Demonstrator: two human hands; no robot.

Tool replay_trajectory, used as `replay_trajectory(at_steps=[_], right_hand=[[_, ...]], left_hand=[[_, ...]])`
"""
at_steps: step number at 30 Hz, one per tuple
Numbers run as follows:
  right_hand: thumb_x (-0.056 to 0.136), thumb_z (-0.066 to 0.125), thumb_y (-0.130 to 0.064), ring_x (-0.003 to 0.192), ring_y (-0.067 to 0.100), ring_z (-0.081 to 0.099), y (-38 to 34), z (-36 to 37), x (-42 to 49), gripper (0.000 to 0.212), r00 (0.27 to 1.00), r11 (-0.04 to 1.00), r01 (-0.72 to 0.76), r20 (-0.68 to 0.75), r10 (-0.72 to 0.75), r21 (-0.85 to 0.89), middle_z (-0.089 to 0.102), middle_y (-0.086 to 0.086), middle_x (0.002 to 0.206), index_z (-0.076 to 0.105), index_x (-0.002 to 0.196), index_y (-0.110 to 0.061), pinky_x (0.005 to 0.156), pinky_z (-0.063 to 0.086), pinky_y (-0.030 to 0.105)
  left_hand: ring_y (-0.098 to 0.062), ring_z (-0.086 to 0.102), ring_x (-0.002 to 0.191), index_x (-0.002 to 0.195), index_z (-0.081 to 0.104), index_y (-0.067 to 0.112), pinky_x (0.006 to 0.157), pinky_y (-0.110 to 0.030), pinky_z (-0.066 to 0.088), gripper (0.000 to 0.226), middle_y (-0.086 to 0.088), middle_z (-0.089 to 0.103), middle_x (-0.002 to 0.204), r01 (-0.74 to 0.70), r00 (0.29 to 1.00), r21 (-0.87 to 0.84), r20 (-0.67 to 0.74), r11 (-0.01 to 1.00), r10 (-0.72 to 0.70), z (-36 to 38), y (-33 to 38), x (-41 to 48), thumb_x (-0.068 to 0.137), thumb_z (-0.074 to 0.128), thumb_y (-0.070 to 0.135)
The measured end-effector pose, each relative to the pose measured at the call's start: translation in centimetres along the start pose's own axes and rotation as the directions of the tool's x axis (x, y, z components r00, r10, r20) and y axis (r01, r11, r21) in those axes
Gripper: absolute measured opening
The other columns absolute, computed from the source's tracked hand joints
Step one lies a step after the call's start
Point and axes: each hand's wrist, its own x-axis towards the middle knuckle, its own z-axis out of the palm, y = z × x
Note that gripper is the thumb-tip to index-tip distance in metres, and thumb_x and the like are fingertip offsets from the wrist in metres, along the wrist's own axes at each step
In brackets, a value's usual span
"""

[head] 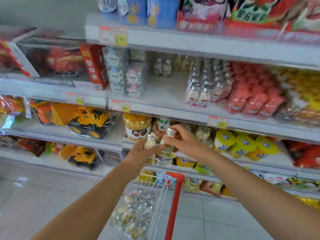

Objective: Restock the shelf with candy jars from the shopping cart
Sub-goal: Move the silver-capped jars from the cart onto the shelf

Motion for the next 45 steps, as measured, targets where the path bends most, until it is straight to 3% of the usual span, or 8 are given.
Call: replay_trajectory(at_steps=[3, 10, 12, 17, 23, 28, 35, 45], right_hand=[[0.090, 0.065, -0.036, 0.087, 0.006, 0.056, -1.0, -3.9, -2.4, 0.037, 0.997, 0.999, 0.042, -0.069, -0.043, -0.017, 0.054, -0.014, 0.096, 0.049, 0.122, -0.027, 0.065, 0.042, 0.011], [0.086, 0.072, -0.031, 0.093, 0.012, 0.056, -1.8, -10.8, -3.9, 0.048, 0.933, 0.975, 0.119, -0.314, -0.175, -0.188, 0.056, -0.008, 0.110, 0.052, 0.127, -0.018, 0.080, 0.043, 0.027], [0.085, 0.073, -0.029, 0.091, 0.014, 0.056, -1.5, -12.6, -3.7, 0.047, 0.889, 0.962, 0.135, -0.399, -0.223, -0.238, 0.056, -0.006, 0.108, 0.053, 0.125, -0.015, 0.077, 0.043, 0.027], [0.081, 0.076, -0.021, 0.091, 0.019, 0.058, -0.4, -16.3, -2.2, 0.043, 0.791, 0.909, 0.105, -0.519, -0.323, -0.404, 0.063, 0.001, 0.106, 0.058, 0.120, -0.014, 0.076, 0.044, 0.032], [0.082, 0.074, -0.024, 0.085, 0.020, 0.058, 0.0, -18.1, 0.6, 0.041, 0.770, 0.818, 0.039, -0.504, -0.391, -0.574, 0.064, 0.000, 0.105, 0.058, 0.119, -0.019, 0.071, 0.044, 0.030], [0.084, 0.070, -0.026, 0.091, 0.031, 0.063, 0.3, -18.2, 3.0, 0.040, 0.811, 0.727, -0.028, -0.441, -0.385, -0.686, 0.068, 0.007, 0.107, 0.053, 0.120, -0.019, 0.078, 0.048, 0.038], [0.087, 0.066, -0.041, 0.091, 0.022, 0.065, 1.3, -17.8, 4.7, 0.042, 0.801, 0.573, -0.129, -0.426, -0.422, -0.810, 0.070, 0.002, 0.088, 0.050, 0.119, -0.020, 0.088, 0.026, 0.036], [0.085, 0.064, -0.048, 0.107, 0.022, 0.056, 1.9, -17.9, 4.8, 0.043, 0.804, 0.567, -0.121, -0.415, -0.425, -0.815, 0.067, -0.002, 0.104, 0.051, 0.118, -0.024, 0.088, 0.020, 0.038]], left_hand=[[-0.024, 0.036, 0.137, 0.149, 0.027, 0.021, 0.107, -0.040, 0.030, 0.101, 0.002, 0.037, 0.148, -0.013, 0.999, 0.029, 0.053, 1.000, 0.011, 2.8, 3.0, -0.4, 0.068, 0.081, 0.048], [-0.021, 0.049, 0.108, 0.132, 0.046, 0.026, 0.105, -0.042, 0.041, 0.052, 0.001, 0.054, 0.119, -0.153, 0.988, 0.021, 0.008, 0.988, 0.153, 8.1, 8.3, 1.1, 0.086, 0.069, 0.023], [-0.019, 0.046, 0.101, 0.120, 0.051, 0.025, 0.096, -0.033, 0.038, 0.032, 0.006, 0.055, 0.102, -0.234, 0.972, 0.082, 0.039, 0.969, 0.232, 9.2, 9.3, 1.6, 0.090, 0.065, 0.023], [-0.020, 0.055, 0.090, 0.121, 0.056, 0.002, 0.071, -0.025, 0.042, 0.047, -0.005, 0.061, 0.095, -0.370, 0.919, 0.281, -0.026, 0.886, 0.392, 10.9, 10.2, 3.9, 0.086, 0.070, 0.029], [-0.010, 0.048, 0.067, 0.083, 0.057, 0.015, 0.056, -0.019, 0.035, 0.018, 0.006, 0.053, 0.073, -0.422, 0.868, 0.406, -0.075, 0.810, 0.490, 12.4, 11.1, 5.5, 0.084, 0.073, 0.023], [-0.013, 0.056, 0.080, 0.103, 0.059, 0.014, 0.071, -0.025, 0.043, 0.028, 0.005, 0.061, 0.089, -0.418, 0.847, 0.438, -0.128, 0.796, 0.515, 13.3, 11.7, 6.4, 0.081, 0.076, 0.019], [-0.017, 0.058, 0.085, 0.107, 0.058, 0.010, 0.075, -0.028, 0.048, 0.040, -0.002, 0.064, 0.098, -0.389, 0.854, 0.440, -0.156, 0.809, 0.496, 13.5, 12.1, 7.6, 0.076, 0.081, 0.019], [-0.020, 0.059, 0.093, 0.113, 0.058, 0.009, 0.081, -0.029, 0.047, 0.044, -0.003, 0.064, 0.102, -0.381, 0.861, 0.442, -0.150, 0.812, 0.486, 13.6, 11.8, 8.4, 0.076, 0.081, 0.018]])
